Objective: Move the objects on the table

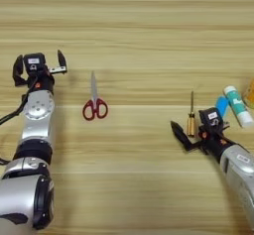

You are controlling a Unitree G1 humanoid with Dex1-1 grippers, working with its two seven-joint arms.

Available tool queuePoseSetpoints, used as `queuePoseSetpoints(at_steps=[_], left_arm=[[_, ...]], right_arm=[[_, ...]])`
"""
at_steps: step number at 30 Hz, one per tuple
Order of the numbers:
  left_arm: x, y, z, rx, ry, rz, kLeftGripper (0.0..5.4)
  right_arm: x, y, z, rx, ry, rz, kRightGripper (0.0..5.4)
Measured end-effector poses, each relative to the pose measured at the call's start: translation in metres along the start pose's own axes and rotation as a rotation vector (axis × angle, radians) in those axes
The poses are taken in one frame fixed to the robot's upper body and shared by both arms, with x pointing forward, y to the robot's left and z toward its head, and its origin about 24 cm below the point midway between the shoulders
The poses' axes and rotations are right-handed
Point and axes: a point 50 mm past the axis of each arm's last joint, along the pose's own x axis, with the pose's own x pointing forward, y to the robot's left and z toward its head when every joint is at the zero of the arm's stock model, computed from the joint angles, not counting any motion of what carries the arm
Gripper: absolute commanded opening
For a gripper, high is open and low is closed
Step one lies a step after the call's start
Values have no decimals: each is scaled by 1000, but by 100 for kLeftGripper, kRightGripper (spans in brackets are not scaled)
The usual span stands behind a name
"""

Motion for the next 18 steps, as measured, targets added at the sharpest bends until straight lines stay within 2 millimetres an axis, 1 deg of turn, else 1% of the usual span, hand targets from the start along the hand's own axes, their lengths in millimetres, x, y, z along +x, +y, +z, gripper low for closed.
queuePoseSetpoints(at_steps=[3,12,18], left_arm=[[0,-1,0,0,-1,0,540],[0,-3,1,-3,-6,-4,540],[-1,-10,2,-17,-13,-13,540]], right_arm=[[1,-1,0,9,3,1,433],[0,-3,0,7,7,-3,344],[-1,-5,0,-32,20,-12,275]])
